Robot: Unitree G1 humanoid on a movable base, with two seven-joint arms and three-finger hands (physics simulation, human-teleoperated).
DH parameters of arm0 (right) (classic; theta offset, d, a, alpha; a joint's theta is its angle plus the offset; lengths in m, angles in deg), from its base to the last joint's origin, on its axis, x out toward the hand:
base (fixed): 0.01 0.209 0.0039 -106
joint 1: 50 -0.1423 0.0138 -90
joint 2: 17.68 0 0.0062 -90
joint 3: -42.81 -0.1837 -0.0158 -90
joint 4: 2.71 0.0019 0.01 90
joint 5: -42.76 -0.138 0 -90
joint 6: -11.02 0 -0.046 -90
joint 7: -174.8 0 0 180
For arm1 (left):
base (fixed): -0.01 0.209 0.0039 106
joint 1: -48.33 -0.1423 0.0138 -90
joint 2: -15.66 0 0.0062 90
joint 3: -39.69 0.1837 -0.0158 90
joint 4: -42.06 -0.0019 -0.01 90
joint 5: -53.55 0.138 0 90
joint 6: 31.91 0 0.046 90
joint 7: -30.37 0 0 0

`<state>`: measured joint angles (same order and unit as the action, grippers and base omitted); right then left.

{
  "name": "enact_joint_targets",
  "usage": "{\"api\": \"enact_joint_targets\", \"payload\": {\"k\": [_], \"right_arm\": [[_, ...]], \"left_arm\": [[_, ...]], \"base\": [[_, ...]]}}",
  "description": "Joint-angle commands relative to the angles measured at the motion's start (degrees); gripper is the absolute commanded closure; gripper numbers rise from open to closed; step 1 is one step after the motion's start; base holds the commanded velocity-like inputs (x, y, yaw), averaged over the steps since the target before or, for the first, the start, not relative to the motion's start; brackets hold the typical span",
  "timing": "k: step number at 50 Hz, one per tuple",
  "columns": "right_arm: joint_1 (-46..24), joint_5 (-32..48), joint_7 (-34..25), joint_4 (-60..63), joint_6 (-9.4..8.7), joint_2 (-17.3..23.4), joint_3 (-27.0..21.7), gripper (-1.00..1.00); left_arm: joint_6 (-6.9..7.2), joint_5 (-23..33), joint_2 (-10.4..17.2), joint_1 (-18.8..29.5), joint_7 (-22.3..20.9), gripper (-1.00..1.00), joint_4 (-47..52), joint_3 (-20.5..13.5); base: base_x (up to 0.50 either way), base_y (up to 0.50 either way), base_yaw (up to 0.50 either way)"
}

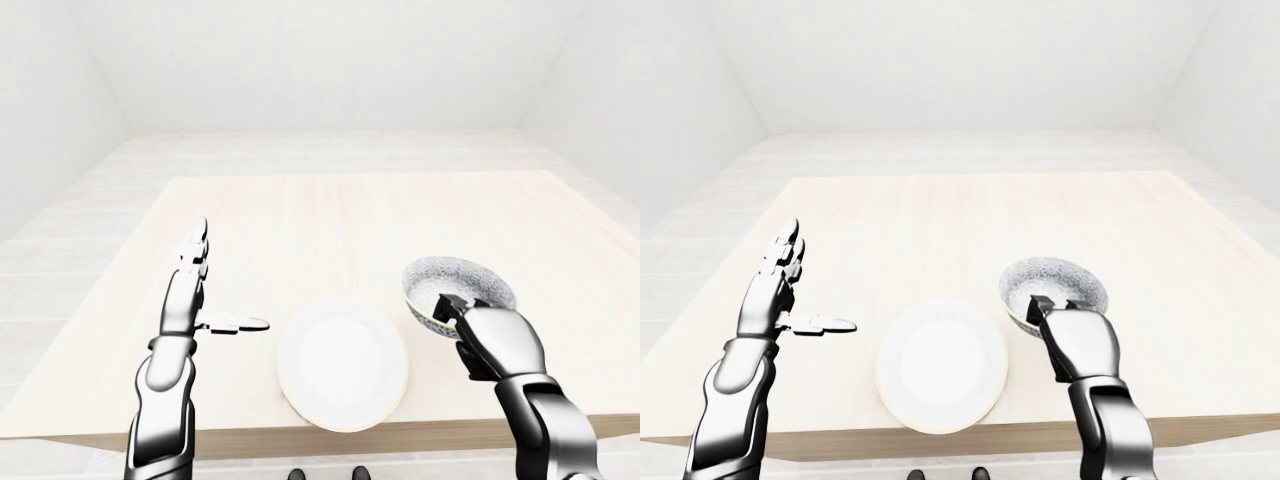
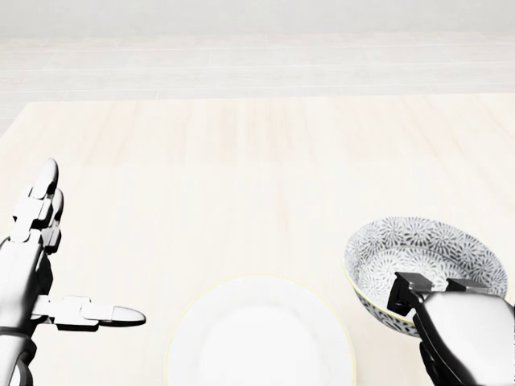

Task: Put the bowl on the plate.

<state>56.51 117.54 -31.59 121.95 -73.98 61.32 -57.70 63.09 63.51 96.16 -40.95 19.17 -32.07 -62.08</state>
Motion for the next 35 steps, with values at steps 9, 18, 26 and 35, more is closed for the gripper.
{"api": "enact_joint_targets", "payload": {"k": [9,18,26,35], "right_arm": [[0.6,4.2,2.9,4.8,0.0,-1.1,6.0,0.61],[2.1,6.7,7.0,3.1,0.0,-1.4,10.2,0.6],[1.8,7.5,9.0,1.9,0.0,-0.5,14.3,0.6],[3.1,8.9,11.3,0.3,0.0,0.3,18.6,0.6]], "left_arm": [[0.0,0.1,0.2,0.5,0.1,-1.0,-0.2,0.1],[0.0,0.1,0.1,0.1,0.1,-1.0,-0.3,0.0],[0.0,0.3,0.1,-0.2,0.0,-1.0,0.1,-0.1],[0.0,0.3,0.0,-0.4,0.0,-1.0,0.6,-0.2]], "base": [[0.0,0.0,0.0],[0.0,0.0,0.0],[0.0,0.0,0.0],[0.0,0.0,0.0]]}}
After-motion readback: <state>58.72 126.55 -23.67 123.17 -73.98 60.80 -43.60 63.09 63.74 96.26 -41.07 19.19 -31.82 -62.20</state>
